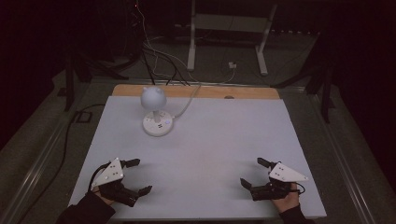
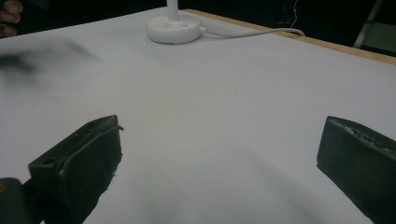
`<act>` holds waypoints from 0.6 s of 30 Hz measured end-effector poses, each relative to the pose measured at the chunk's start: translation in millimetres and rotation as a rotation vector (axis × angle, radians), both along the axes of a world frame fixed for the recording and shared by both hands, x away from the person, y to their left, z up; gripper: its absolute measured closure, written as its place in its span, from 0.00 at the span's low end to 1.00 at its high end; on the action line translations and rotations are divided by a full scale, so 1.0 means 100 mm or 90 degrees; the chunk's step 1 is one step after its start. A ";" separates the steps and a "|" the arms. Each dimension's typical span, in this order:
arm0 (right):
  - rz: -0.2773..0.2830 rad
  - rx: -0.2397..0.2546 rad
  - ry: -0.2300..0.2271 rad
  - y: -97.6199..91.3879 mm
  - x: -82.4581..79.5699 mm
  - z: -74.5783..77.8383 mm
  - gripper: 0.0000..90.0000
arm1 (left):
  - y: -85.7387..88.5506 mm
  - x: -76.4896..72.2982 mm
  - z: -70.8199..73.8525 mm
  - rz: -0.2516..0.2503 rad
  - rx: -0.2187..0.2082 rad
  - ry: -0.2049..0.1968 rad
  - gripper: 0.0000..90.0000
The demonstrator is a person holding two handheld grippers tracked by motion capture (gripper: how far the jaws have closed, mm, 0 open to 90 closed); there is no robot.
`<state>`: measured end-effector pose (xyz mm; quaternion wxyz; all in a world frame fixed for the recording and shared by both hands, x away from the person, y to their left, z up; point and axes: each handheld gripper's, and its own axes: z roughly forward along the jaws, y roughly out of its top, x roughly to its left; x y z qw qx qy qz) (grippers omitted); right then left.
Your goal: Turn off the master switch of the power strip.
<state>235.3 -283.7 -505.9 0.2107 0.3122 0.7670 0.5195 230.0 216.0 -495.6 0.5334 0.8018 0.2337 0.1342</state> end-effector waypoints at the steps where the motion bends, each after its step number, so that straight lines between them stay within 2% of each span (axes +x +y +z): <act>1: -0.001 -0.003 -0.001 0.00 -0.01 0.00 0.00 | 0.00 0.00 0.00 0.001 0.000 0.001 0.00; 5: -0.001 0.004 -0.001 0.02 -0.02 0.01 0.00 | -0.01 0.01 -0.01 0.001 0.005 0.007 0.00; 10: -0.002 0.005 0.001 0.03 -0.03 0.01 0.00 | 0.00 0.01 0.00 0.002 0.004 0.003 0.00; 14: 0.001 -0.002 0.005 0.05 -0.03 0.01 0.00 | 0.00 0.00 0.00 -0.003 0.001 0.003 0.00; 18: 0.006 -0.018 -0.005 0.09 -0.04 0.02 0.00 | -0.02 0.00 0.00 -0.007 0.002 0.004 0.00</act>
